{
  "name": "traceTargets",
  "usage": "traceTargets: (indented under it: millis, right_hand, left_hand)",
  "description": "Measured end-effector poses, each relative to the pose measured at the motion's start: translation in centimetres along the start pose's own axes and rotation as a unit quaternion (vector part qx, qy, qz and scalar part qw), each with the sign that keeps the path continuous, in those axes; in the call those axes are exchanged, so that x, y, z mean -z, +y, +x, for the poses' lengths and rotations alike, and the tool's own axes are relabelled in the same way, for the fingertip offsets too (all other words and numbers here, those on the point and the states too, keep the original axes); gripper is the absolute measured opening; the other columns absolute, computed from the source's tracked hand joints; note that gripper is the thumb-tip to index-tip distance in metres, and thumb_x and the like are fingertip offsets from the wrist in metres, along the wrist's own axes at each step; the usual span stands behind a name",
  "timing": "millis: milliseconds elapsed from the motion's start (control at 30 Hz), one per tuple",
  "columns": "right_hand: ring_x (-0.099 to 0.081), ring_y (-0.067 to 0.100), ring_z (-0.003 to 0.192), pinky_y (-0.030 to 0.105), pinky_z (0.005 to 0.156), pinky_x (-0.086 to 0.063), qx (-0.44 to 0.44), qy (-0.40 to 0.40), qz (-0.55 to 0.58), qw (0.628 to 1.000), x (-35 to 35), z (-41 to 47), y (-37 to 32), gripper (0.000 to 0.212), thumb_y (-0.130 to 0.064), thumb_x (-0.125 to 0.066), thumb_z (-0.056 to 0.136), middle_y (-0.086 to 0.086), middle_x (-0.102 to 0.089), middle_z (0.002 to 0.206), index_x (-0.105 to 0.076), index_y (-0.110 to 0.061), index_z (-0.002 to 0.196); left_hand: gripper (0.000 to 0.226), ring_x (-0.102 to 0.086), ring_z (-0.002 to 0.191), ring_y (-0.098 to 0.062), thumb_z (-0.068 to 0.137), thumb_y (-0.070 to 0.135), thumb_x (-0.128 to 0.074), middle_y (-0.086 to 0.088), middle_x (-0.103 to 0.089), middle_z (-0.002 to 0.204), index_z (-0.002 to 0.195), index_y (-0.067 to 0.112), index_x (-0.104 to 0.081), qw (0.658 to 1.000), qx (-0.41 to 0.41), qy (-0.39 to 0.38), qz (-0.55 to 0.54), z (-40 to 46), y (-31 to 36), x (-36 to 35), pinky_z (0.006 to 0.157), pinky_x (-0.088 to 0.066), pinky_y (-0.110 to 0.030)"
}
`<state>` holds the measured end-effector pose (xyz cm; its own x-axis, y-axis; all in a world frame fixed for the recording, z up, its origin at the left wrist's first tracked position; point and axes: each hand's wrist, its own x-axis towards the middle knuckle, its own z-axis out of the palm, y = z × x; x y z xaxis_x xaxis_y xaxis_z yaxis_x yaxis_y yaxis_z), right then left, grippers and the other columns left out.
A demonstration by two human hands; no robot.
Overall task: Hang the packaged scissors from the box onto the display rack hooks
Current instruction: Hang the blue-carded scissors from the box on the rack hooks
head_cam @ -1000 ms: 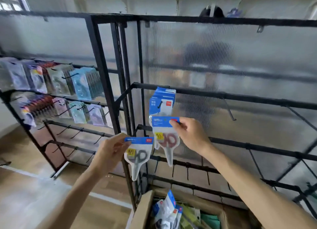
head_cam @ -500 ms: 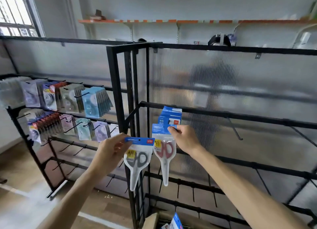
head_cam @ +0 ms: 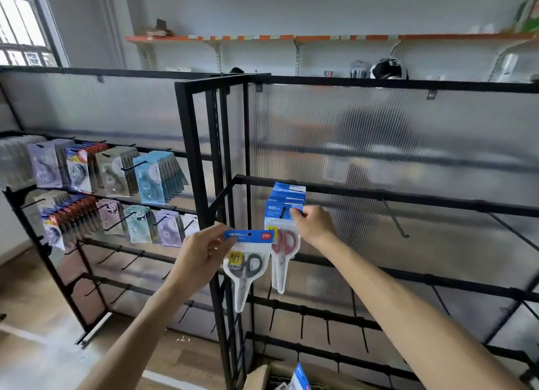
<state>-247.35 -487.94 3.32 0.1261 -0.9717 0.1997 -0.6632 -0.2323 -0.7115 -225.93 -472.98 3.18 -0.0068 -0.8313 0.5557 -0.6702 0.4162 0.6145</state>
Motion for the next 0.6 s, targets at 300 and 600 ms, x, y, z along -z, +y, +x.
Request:
traceTargets:
  millis: [300,600]
  right_hand:
    - [-0.054,0.007,0.058,0.022,0.048,-0.035,0.008,-0.014,-0.108,0.994,0.8,0.0,0.1,0.043,-0.048,-0.048,0.101,0.0,-0.065,0.076,-0.066,-0.013,0.084]
    - [-0.067,0.009,0.098,0.034,0.082,-0.06,0.216,-0.14,-0.136,0.957,3.1,-7.6,-0.3,0.035,-0.036,-0.07,0.091,-0.004,-0.07,0.114,-0.064,-0.019,0.121]
  left_hand:
    - [0.006,-0.067,0.068,-0.001,0.096,0.013,-0.061,0.026,-0.066,0.075,0.096,0.01,-0.066,1.0,0.011,-0.01,0.008,0.2,-0.1,-0.8,0.059,-0.051,-0.016]
    - [0.007,-0.07,0.076,0.0,0.096,0.012,-0.062,0.01,-0.073,0.086,0.1,0.011,-0.067,0.999,0.02,-0.022,0.021,0.0,-0.9,-0.8,0.066,-0.055,-0.017]
